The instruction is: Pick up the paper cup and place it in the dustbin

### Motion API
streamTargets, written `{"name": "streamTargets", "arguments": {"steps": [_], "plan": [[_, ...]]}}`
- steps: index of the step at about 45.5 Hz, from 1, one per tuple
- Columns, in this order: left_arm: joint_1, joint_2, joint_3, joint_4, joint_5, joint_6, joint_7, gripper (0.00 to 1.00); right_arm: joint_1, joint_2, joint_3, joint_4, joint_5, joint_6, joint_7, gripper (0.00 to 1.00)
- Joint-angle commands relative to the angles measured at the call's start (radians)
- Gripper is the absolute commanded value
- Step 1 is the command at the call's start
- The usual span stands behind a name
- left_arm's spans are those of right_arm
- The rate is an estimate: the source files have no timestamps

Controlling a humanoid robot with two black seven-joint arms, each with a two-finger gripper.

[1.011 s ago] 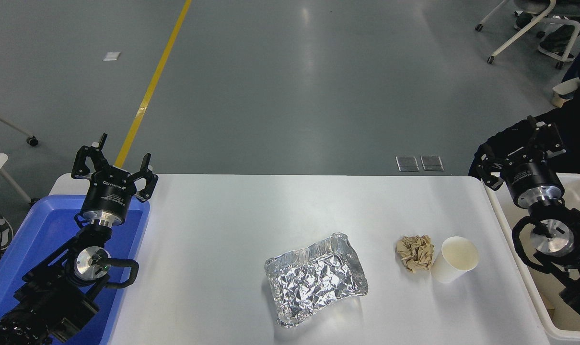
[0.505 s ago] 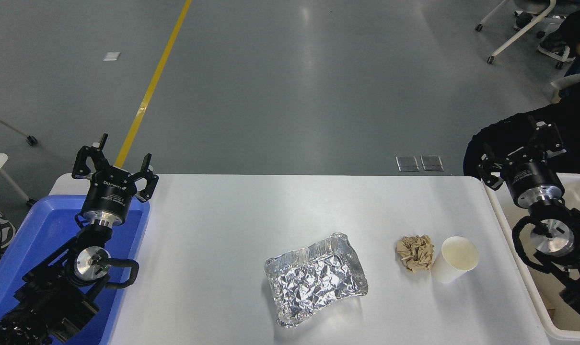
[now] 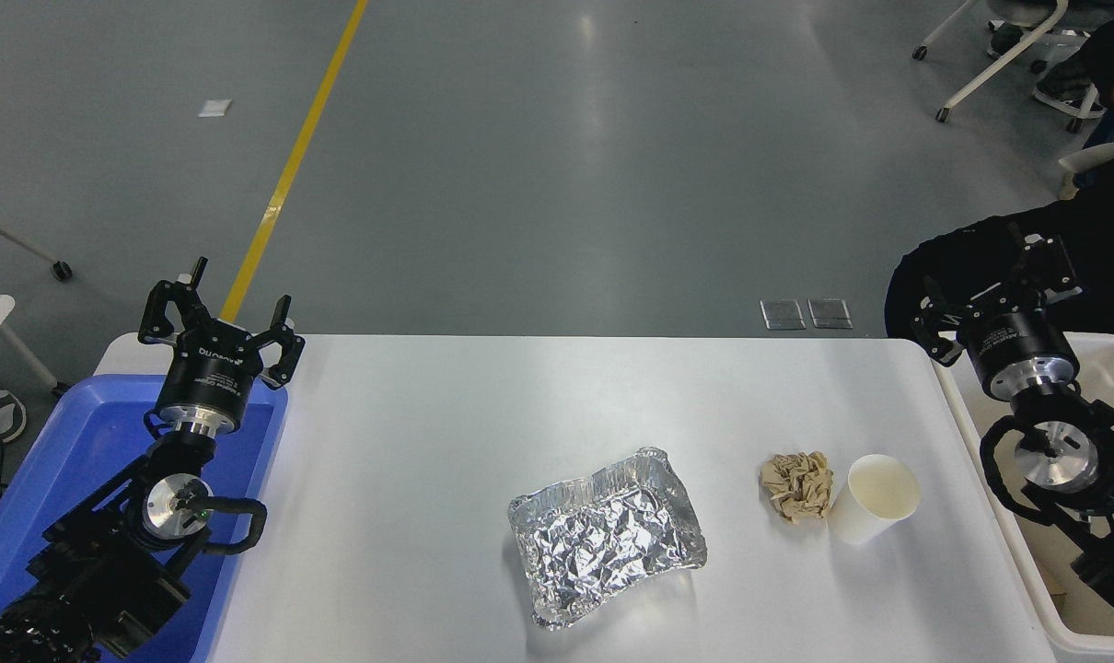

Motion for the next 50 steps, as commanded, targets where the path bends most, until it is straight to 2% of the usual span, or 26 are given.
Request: {"name": "streamTargets", "arguments": {"steps": [1, 35, 50], "plan": [[0.000, 0.000, 0.000, -0.001, 0.000, -0.001, 0.000, 0.98, -0.002, 0.005, -0.006, 0.000, 0.000, 0.000, 0.000, 1.00], [0.000, 0.000, 0.000, -0.001, 0.000, -0.001, 0.000, 0.98, 0.058, -0.005, -0.065, -0.003, 0.000, 0.000, -0.002, 1.00], [0.000, 0.000, -0.002, 0.000, 0.000, -0.001, 0.000, 0.98, 0.389, -0.242, -0.504, -0.072, 0.000, 0.003, -0.008, 1.00]]}}
